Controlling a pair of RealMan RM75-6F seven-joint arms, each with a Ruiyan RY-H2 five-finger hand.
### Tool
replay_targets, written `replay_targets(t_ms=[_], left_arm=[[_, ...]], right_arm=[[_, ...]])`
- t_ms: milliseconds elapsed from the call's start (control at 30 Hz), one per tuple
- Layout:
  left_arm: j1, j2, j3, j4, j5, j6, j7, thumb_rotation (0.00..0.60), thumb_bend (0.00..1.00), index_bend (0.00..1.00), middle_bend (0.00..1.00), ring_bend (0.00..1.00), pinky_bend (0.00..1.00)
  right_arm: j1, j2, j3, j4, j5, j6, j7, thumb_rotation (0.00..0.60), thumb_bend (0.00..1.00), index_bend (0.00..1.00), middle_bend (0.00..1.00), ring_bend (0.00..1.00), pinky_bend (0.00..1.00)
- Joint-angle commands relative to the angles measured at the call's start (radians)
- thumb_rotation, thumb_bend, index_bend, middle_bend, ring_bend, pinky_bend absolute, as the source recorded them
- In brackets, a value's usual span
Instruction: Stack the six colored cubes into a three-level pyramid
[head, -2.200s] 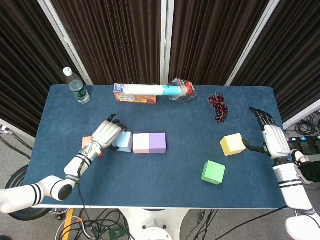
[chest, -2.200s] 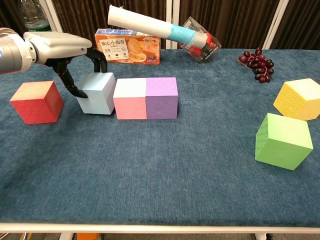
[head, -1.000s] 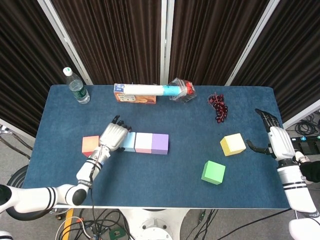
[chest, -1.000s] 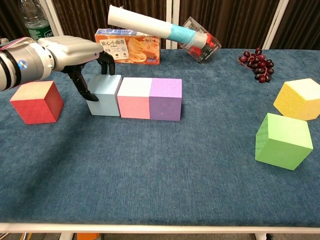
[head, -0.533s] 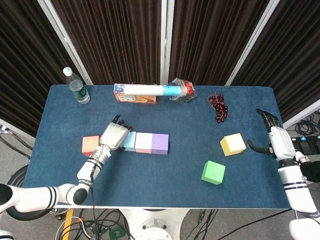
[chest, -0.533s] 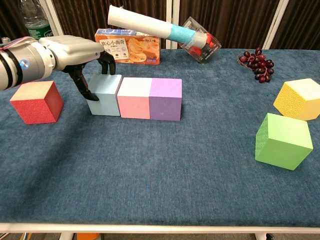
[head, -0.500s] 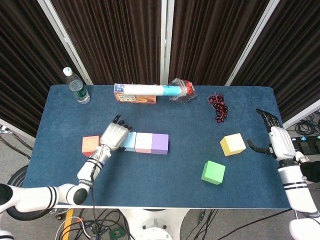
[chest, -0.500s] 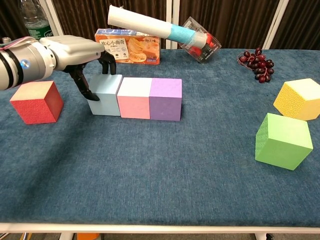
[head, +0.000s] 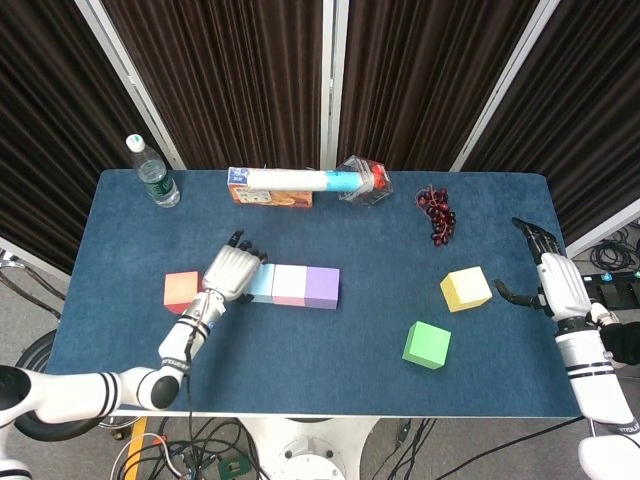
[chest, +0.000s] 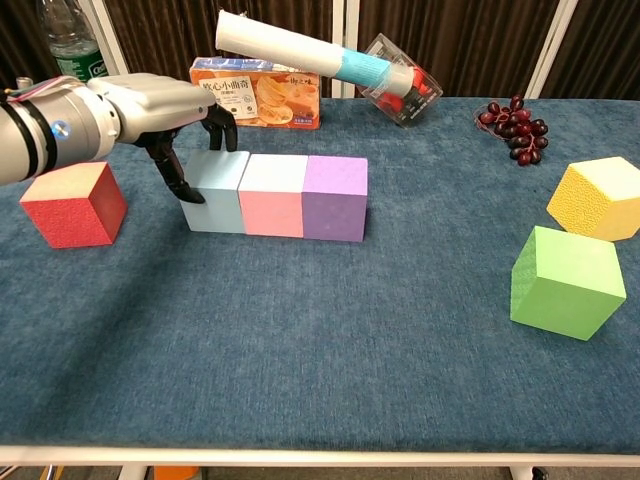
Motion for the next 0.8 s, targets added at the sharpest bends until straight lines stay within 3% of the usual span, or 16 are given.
replay_targets(t_ms=[33, 800], left_arm=[[-0.002, 0.001, 0.0, -0.004, -0.004, -0.003, 0.002, 0.6, 0.13, 0.37, 0.45, 0.2, 0.0], [-0.009, -0.012, 0.001, 0.002, -0.026, 0.004, 0.007, 0.6, 0.11, 0.3, 0.38, 0.2, 0.0]], right_arm=[[0.0, 0.0, 0.0, 0.0, 0.0, 0.0, 0.0, 0.6, 0.22, 0.0, 0.08, 0.0, 0.0], [-0.005, 0.004, 0.0, -0.002, -0.003, 0.002, 0.006, 0.6, 0.22, 0.0, 0.08, 0.0, 0.0]])
